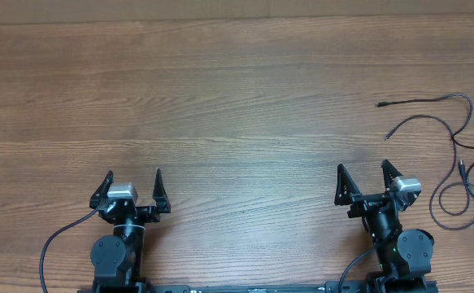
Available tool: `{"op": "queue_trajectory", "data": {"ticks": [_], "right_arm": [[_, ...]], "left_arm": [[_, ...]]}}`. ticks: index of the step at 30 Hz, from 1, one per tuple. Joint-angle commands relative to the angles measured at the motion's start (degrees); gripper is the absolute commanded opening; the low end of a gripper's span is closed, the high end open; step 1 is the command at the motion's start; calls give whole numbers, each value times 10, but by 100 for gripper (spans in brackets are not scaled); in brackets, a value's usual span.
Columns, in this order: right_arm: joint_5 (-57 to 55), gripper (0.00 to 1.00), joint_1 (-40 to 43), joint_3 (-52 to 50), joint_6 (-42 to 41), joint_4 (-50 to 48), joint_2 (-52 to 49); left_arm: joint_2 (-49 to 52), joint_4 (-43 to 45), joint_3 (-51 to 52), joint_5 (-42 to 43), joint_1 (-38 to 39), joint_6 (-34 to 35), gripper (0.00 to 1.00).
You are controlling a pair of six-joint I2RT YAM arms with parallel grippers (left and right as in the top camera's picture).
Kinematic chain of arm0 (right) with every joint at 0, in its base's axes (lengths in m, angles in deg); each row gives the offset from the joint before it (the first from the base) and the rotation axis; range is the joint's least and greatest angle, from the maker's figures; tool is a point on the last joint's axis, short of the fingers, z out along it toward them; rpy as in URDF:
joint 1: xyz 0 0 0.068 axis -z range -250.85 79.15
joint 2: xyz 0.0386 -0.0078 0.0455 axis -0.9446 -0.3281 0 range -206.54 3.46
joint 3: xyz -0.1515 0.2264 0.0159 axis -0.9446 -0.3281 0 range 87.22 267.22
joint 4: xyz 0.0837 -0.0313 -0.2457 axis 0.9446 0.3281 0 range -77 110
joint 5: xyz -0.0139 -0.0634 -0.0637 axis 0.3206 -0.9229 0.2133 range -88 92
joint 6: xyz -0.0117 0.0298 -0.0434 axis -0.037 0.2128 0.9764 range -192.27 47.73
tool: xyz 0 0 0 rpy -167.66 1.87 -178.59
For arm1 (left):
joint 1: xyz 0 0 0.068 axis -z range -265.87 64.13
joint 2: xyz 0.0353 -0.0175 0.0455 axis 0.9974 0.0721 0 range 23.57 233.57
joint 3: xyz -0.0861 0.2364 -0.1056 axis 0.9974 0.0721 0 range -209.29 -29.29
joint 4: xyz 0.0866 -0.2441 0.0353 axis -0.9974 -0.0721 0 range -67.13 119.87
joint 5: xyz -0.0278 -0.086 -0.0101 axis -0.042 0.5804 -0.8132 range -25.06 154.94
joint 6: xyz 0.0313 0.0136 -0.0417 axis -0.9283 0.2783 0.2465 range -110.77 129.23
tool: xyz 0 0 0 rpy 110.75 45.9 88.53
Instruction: Untangle cables
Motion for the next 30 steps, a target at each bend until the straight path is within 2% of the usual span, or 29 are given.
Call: {"op": "queue_trajectory", "data": {"ticks": [1,3,6,10,14,30], "right_arm": [[-5,100,-1,-6,-2,0,6],[-5,100,-1,-6,13,0,6],[6,100,-1,-6,80,-1,6],[9,100,-1,-6,90,-2,6],[28,100,-1,-6,136,-4,7],[24,100,-1,-6,136,-4,7]], "left_arm": [[-4,1,2,-5,-6,-9,100],[-4,1,2,-5,-6,-9,100],[-4,1,2,-5,-6,-9,100],[-4,1,2,-5,-6,-9,100],[-4,1,2,-5,-6,-9,100],[-4,1,2,-5,-6,-9,100]]}}
